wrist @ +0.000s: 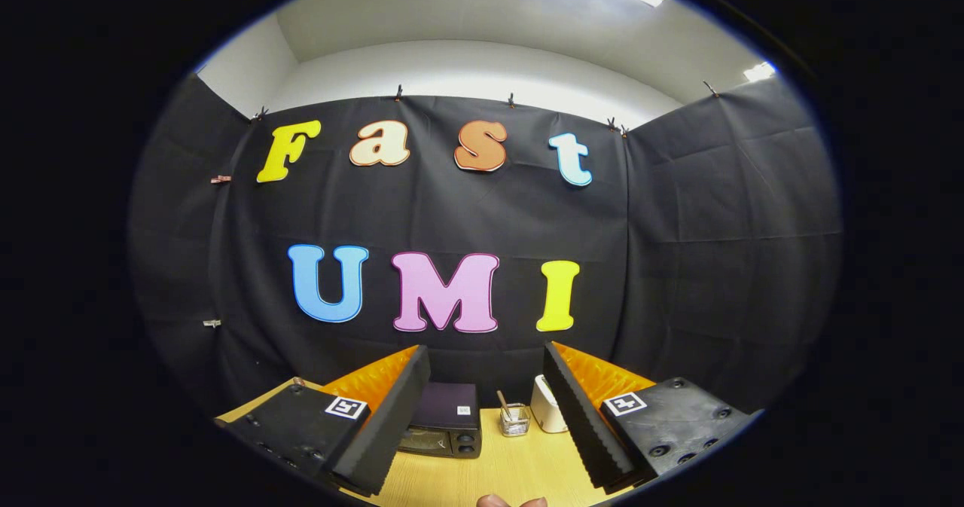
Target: Open the toaster oven, put the food inside, and close the toaster oven door.
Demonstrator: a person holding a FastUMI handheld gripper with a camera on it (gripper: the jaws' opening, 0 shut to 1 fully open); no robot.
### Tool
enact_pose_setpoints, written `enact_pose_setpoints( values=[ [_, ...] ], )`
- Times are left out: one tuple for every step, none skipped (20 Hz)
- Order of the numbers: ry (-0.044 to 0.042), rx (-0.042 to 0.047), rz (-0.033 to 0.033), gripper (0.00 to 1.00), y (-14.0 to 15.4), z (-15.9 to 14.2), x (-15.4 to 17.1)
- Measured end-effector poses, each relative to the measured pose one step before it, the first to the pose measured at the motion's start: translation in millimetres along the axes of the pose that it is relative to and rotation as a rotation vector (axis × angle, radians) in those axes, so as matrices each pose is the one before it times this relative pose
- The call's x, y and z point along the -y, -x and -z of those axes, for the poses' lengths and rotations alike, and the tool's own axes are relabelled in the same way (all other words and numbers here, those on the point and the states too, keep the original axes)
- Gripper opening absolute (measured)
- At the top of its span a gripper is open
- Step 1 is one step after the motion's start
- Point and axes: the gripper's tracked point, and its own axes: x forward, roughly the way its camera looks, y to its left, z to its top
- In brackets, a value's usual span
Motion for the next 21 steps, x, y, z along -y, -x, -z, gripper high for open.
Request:
enact_pose_setpoints(
  values=[
    [0.00006,-0.00006,-0.00003,0.98,-0.62,0.63,0.55],
    [0.00438,0.00335,0.00018,0.98,-0.06,-0.64,0.4],
    [0.00565,0.00117,0.00233,0.98,0.12,-0.17,1.13],
    [0.00317,0.00178,0.00011,0.98,0.34,-0.4,-0.18],
    [-0.00083,0.00071,-0.00061,0.98,0.45,-0.39,-0.29],
    [-0.00106,0.00139,-0.00171,0.98,0.31,-0.01,-0.7],
    [0.00572,0.00298,-0.00009,0.98,0.85,-0.67,0.42],
    [0.00711,0.00256,0.00015,0.98,-0.22,-0.78,0.63],
    [0.00387,0.00055,-0.00089,0.98,0.48,0.2,-0.25],
    [-0.00147,-0.00126,-0.00212,0.98,-0.16,0.82,-1.11],
    [-0.00271,-0.00208,-0.00134,0.98,0.72,0.5,-0.12],
    [0.00033,-0.00064,0.00094,0.98,0.1,0.55,0.52],
    [0.00325,-0.00127,0.00119,0.98,-0.14,0.82,1.12],
    [0.00214,0.00058,0.00003,0.98,0.11,-0.26,0.84],
    [0.00098,0.00011,0.00095,0.98,0.32,0.48,0.81],
    [-0.00047,0.00032,0.00125,0.98,0.53,0.02,0.66],
    [-0.00054,0.00094,0.00183,0.98,-0.1,-0.15,0.86],
    [-0.0014,0.00006,0.00224,0.98,0.17,-0.19,1.33],
    [-0.00163,-0.00007,-0.00005,0.98,-0.26,-0.21,0.34],
    [-0.00016,-0.001,0.00087,0.98,0.1,0.78,0.5],
    [0.00101,-0.00213,-0.00091,0.98,1.04,1.2,0.93]
  ],
)
